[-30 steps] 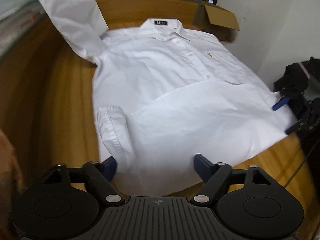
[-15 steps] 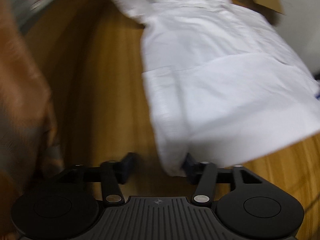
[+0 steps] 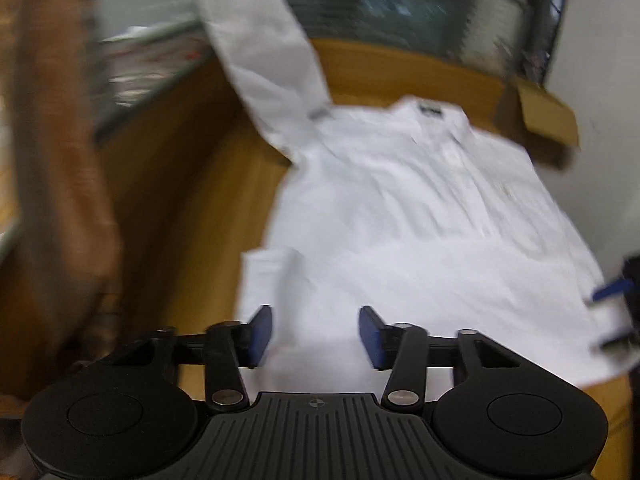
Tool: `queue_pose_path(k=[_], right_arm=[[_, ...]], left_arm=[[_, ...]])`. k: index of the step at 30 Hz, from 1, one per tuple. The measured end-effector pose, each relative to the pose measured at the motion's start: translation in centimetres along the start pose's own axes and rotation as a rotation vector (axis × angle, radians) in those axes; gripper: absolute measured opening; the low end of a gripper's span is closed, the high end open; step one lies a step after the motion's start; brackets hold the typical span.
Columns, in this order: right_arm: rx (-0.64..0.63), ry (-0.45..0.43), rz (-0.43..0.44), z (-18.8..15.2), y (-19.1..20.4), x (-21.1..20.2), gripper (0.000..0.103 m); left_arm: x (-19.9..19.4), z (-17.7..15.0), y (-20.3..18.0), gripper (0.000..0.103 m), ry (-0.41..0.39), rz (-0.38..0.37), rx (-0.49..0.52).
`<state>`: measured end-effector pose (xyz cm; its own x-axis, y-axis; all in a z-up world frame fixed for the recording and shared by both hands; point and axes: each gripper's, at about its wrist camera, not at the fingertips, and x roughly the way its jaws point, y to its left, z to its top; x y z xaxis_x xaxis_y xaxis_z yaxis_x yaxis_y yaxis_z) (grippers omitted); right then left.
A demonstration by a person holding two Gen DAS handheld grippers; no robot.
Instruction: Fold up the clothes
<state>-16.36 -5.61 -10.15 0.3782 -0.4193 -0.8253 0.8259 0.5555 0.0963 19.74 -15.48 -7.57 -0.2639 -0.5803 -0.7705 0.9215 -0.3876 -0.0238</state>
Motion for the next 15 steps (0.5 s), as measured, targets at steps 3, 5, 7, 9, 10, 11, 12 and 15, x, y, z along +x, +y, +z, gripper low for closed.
queue_pose_path(k=[3,5,7,9,10,11,12,15], right_arm=[[-0.015,0.039,-0.015,-0.3,-0.2,1.2,0.041],[-0.02,0.051,-0.015,-0.8,-0.5,1.6,0.041],[-0.036,0.051,-0.02,-1.0,-0.5,1.6,0.041],[-0.04,0.058,-0.007,-0.9,-0.4,1.5,0.043],[-0.041,0.061,-0.001,-0.8,-0.4,1.4,0.044],[-0.043,0.064,0.006,-0.7,-0.4,1.3,0.047],[-0.044,0.067,0.012,-0.7,-0.4,1.2,0.05],[-0.049,0.077,0.031,-0.5,-0.3,1.0,0.056]], left_arm=[[2.6,-0.2,-0.8,0.034,0.072,0.04,0.018],[3.6,-0.4,-0.5,0.032,0.099,0.068,-0.016],[4.0,-0.5,0.1,0.032,0.115,0.098,-0.049],[4.5,-0.7,0.7,0.031,0.13,0.127,-0.081],[4.8,-0.8,1.1,0.031,0.139,0.132,-0.097],[5.0,-0.9,1.4,0.03,0.142,0.13,-0.109],[5.1,-0.9,1.7,0.029,0.141,0.128,-0.119],[5.1,-0.6,2.3,0.029,0.127,0.13,-0.177]])
